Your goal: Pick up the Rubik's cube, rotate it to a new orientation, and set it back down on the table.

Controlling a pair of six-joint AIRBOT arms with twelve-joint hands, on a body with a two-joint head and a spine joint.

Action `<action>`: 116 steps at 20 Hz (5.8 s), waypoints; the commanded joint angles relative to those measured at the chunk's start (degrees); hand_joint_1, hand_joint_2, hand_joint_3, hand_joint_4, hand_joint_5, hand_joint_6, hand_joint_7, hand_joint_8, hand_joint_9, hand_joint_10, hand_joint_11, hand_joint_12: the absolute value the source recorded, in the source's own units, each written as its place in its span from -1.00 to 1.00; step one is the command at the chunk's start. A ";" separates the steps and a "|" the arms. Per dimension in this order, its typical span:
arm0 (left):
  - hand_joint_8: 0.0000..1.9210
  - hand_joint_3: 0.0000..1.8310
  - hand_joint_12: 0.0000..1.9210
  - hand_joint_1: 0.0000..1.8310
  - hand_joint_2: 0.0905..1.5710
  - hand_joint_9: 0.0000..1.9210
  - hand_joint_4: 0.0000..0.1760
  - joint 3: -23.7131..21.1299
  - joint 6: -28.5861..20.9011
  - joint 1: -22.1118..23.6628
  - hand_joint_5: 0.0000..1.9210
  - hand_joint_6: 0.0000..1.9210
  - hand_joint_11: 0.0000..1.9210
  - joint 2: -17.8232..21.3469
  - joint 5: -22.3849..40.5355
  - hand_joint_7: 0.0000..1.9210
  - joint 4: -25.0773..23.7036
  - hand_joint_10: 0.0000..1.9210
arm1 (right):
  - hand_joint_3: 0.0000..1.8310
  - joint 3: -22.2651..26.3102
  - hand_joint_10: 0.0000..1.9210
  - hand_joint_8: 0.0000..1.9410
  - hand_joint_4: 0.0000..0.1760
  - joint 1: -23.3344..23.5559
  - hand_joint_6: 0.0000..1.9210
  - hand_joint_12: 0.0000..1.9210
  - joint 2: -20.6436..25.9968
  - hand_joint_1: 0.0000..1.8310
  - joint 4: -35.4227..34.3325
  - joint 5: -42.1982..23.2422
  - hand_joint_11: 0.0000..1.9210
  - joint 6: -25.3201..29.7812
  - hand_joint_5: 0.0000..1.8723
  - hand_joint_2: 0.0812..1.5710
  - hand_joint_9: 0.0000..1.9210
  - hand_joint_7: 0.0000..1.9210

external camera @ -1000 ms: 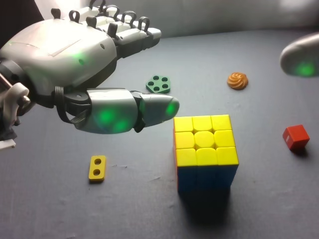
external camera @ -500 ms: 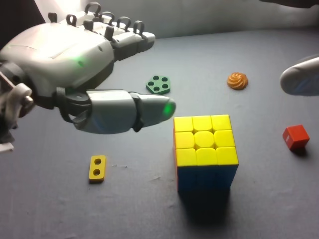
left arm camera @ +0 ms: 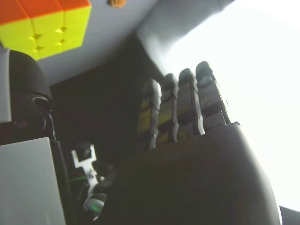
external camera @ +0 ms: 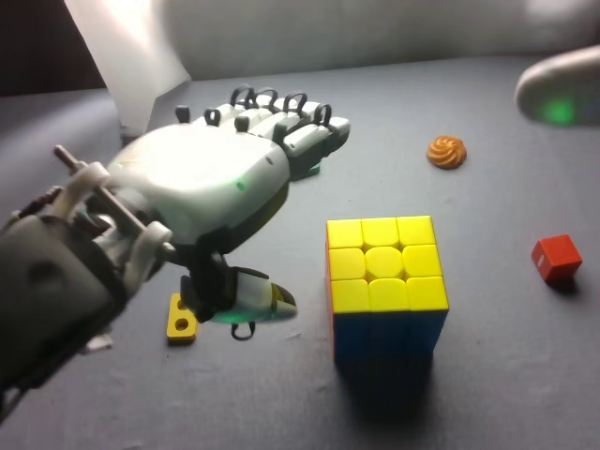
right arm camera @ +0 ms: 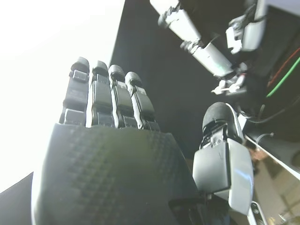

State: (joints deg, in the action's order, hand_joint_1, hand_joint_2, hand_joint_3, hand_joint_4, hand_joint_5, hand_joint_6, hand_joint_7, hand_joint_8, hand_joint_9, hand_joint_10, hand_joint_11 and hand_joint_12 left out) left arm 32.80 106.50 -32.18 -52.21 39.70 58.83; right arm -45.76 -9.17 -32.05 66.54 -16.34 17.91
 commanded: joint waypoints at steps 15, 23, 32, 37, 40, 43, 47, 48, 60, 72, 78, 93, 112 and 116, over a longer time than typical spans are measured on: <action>-1.00 -1.00 -1.00 0.24 -0.05 -1.00 -1.00 1.51 5.70 2.87 -1.00 -1.00 -0.99 -10.71 12.73 -1.00 19.35 -1.00 | -1.00 -0.04 -1.00 -1.00 -1.00 -2.31 -1.00 -1.00 -1.22 -1.00 0.69 0.64 -1.00 -0.32 -0.99 0.37 -1.00 -1.00; -1.00 -1.00 -0.96 0.32 -0.01 -1.00 -1.00 4.41 9.53 3.29 -0.98 -0.99 -0.97 -14.36 12.73 -1.00 22.41 -1.00 | -0.99 -0.07 -1.00 -0.99 -1.00 -1.25 -0.99 -0.99 -1.36 -1.00 0.49 1.62 -0.98 -2.30 -0.96 0.40 -1.00 -0.96; -1.00 -1.00 -0.84 0.31 -0.05 -1.00 -1.00 7.17 10.87 3.38 -1.00 -1.00 -1.00 -18.10 12.74 -1.00 25.29 -1.00 | -1.00 -1.69 -1.00 -1.00 -1.00 -1.21 -1.00 -1.00 -1.04 -1.00 3.10 -7.16 -1.00 -11.80 -0.98 0.39 -1.00 -0.99; -1.00 -0.99 -0.96 0.31 -0.01 -1.00 -1.00 9.14 12.19 3.78 -0.99 -0.99 -0.99 -20.28 12.75 -1.00 28.02 -1.00 | -1.00 -5.29 -1.00 -1.00 -1.00 -1.22 -1.00 -1.00 -0.95 -1.00 3.10 -12.72 -1.00 -14.90 -0.98 0.38 -1.00 -0.98; -1.00 -0.99 -0.89 0.33 0.02 -1.00 -1.00 10.36 12.81 3.89 -1.00 -1.00 -1.00 -20.93 12.75 -1.00 28.91 -1.00 | -1.00 -5.40 -1.00 -0.99 -1.00 -1.23 -0.99 -1.00 -0.97 -1.00 3.10 -12.65 -1.00 -14.89 -0.96 0.38 -1.00 -0.97; -1.00 -1.00 -0.90 0.34 0.01 -1.00 -1.00 11.45 13.82 4.03 -1.00 -1.00 -1.00 -21.50 12.74 -1.00 30.42 -1.00 | -1.00 -5.00 -0.99 -0.99 -1.00 -1.21 -0.99 -0.99 -0.99 -1.00 3.08 -12.67 -0.98 -14.88 -0.93 0.37 -0.98 -0.94; -1.00 -1.00 -0.82 0.29 0.00 -1.00 -1.00 12.30 14.77 3.74 -1.00 -1.00 -1.00 -22.03 12.74 -1.00 31.57 -1.00 | -1.00 -4.54 -0.99 -0.99 -1.00 -1.21 -0.99 -0.98 -0.98 -1.00 3.10 -12.81 -0.97 -14.89 -0.94 0.38 -0.98 -0.94; -1.00 -1.00 -0.88 0.31 0.01 -1.00 -1.00 12.50 14.87 3.69 -1.00 -1.00 -1.00 -22.18 12.74 -1.00 31.81 -1.00 | -1.00 -4.42 -1.00 -1.00 -1.00 -1.22 -1.00 -0.99 -0.98 -1.00 3.11 -12.82 -0.98 -14.89 -0.96 0.36 -0.99 -0.96; -1.00 -0.99 -0.89 0.32 0.02 -1.00 -1.00 14.64 16.02 3.19 -0.98 -1.00 -1.00 -24.35 12.60 -1.00 33.93 -1.00 | -0.99 -3.35 -1.00 -1.00 -1.00 -1.34 -1.00 -0.97 -0.94 -1.00 3.94 -12.82 -0.98 -14.90 -0.94 0.43 -0.98 -0.95; -1.00 -1.00 -0.80 0.33 0.04 -0.99 -1.00 15.49 16.02 2.78 -0.95 -0.99 -1.00 -25.25 11.83 -0.96 33.74 -1.00 | -1.00 -2.77 -1.00 -1.00 -1.00 -1.64 -1.00 -1.00 -0.94 -1.00 4.86 -12.83 -1.00 -14.90 -0.95 0.45 -1.00 -0.96; -0.79 -1.00 0.40 0.17 0.56 -0.27 -1.00 15.53 16.02 2.84 -0.30 0.17 -0.76 -25.27 11.82 -0.21 33.75 -0.61 | -1.00 -2.77 -0.99 -0.99 -1.00 -1.64 -0.99 -0.99 -0.90 -1.00 4.98 -12.83 -0.97 -14.90 -0.93 0.45 -0.97 -0.94; 0.46 -1.00 0.85 0.29 0.51 -0.44 -1.00 15.00 15.99 4.77 -0.07 0.24 -0.68 -24.26 10.52 -0.26 31.36 0.50 | -1.00 -2.80 -0.99 -0.99 -1.00 -1.57 -0.99 -0.96 -0.43 -1.00 12.63 -15.94 -0.96 -15.01 -0.91 0.45 -0.95 -0.91; 0.46 -1.00 0.84 0.29 0.50 -0.38 -1.00 10.04 16.01 14.27 -0.07 0.16 -0.64 -18.43 10.53 -0.21 32.88 0.44 | -1.00 -2.66 1.00 1.00 -1.00 3.08 -0.98 1.00 0.50 0.48 6.53 -14.54 0.06 -19.49 -0.60 0.65 0.00 -0.16; 0.47 -1.00 0.86 0.31 0.47 -0.39 -1.00 10.44 15.47 14.46 -0.01 0.03 -0.67 -18.05 10.36 -0.20 33.20 0.47 | -1.00 -2.62 1.00 1.00 -1.00 1.11 -1.00 1.00 0.57 0.58 10.71 -15.20 0.16 -19.47 -0.72 0.59 0.13 -0.03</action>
State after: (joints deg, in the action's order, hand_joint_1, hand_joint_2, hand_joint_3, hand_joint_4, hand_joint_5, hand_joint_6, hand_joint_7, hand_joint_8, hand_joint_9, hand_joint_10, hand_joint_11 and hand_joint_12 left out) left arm 43.16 122.91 -18.74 -70.37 50.17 96.77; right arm -48.53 -8.75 -31.33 79.90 -29.78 -1.32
